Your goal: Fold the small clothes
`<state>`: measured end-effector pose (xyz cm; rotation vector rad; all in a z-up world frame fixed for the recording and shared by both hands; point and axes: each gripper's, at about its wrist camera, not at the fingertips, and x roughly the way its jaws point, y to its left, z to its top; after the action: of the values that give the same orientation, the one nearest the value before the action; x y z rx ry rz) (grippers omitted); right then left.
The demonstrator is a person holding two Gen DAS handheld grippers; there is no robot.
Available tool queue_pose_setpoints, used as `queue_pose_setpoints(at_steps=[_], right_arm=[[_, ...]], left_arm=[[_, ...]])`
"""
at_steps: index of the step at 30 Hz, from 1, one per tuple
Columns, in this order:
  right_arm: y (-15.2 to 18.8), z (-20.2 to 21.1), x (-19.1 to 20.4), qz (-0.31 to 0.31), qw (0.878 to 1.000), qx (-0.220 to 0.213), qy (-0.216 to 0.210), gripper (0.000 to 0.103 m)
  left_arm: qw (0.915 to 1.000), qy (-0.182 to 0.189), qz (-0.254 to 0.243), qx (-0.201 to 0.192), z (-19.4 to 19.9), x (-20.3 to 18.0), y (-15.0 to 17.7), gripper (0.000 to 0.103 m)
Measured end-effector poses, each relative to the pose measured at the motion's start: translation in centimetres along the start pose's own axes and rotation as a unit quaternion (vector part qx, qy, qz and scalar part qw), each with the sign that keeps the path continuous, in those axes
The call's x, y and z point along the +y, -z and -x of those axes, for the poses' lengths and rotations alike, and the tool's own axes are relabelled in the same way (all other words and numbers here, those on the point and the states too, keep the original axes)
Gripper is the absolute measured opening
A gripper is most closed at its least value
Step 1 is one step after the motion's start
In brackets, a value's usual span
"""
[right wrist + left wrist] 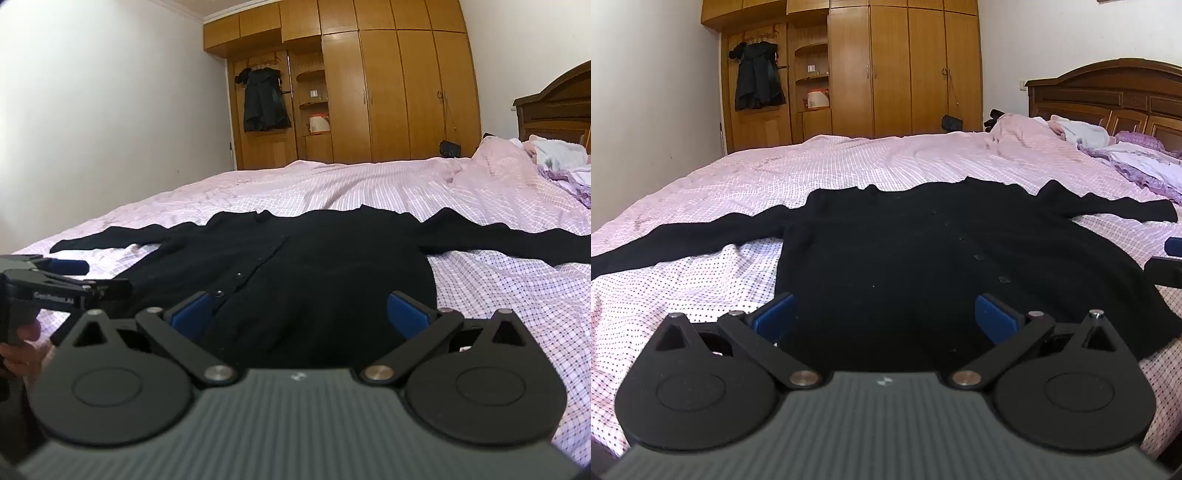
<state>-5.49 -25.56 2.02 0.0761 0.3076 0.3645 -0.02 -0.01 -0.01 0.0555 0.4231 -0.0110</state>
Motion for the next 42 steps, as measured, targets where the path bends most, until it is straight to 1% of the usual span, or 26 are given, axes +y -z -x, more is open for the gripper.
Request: queue_pose_setpoints(at_steps=[8, 14, 21, 42], right_arm=[[-0.04, -0.03, -0.21, -0.005, 1.000, 0.004, -0.003, 0.103], [-0.12, -0.27, -0.07, 0.007, 1.000, 0.004, -0.004, 0.103], [0.10, -0.08, 0.08, 0.008, 1.000, 0.002, -0.005, 0.103], [0.00, -0.33, 0.35, 0.015, 1.000, 0.010, -0.008, 0.103]], left_arm=[[1.0000, 0.004, 0.000, 0.001, -0.13, 0.33, -0.09, 0.103], [0.9999, 0.010, 0.001, 0.006, 0.06, 0.76, -0.01, 0.103], [0.9999, 0.008, -0.003, 0.005, -0.56, 0.48, -0.06, 0.103], [0.9999, 0.006, -0.005, 0.009, -0.52, 0.28, -0.11, 0.103]])
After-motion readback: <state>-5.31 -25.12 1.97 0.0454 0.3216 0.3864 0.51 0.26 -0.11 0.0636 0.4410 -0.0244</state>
